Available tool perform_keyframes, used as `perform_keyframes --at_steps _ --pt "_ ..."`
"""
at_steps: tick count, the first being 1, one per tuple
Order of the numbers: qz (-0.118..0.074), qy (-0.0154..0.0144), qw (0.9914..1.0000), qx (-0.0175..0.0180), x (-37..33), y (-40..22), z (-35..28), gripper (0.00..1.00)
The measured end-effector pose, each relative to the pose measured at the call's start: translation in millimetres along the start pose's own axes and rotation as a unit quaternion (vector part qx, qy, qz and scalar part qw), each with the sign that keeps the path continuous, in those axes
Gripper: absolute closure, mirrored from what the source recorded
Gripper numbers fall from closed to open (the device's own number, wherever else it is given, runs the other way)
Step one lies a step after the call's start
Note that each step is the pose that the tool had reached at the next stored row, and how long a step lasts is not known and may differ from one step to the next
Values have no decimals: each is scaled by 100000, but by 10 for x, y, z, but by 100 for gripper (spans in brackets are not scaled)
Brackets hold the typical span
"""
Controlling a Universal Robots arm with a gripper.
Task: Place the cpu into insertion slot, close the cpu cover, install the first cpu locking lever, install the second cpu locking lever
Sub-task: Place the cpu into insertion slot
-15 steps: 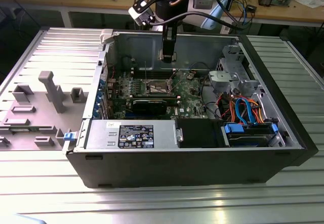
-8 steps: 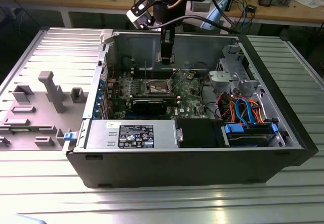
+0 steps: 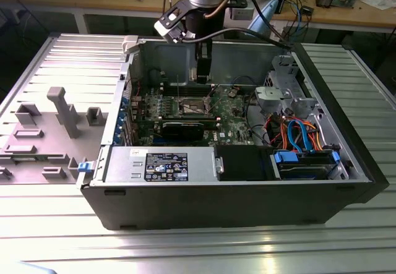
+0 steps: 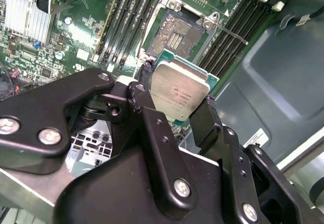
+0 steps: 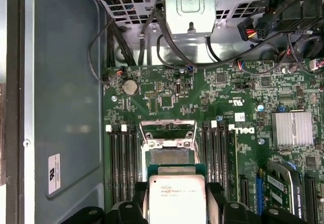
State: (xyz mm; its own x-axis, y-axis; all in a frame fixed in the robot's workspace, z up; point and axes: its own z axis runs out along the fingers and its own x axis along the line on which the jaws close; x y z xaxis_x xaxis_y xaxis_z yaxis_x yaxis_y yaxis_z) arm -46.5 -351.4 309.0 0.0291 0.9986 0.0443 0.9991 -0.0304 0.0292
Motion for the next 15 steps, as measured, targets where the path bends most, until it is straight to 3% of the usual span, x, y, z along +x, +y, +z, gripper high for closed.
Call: perform_keyframes --at_steps 15 --pt "5 11 100000 -7 0 -1 6 45"
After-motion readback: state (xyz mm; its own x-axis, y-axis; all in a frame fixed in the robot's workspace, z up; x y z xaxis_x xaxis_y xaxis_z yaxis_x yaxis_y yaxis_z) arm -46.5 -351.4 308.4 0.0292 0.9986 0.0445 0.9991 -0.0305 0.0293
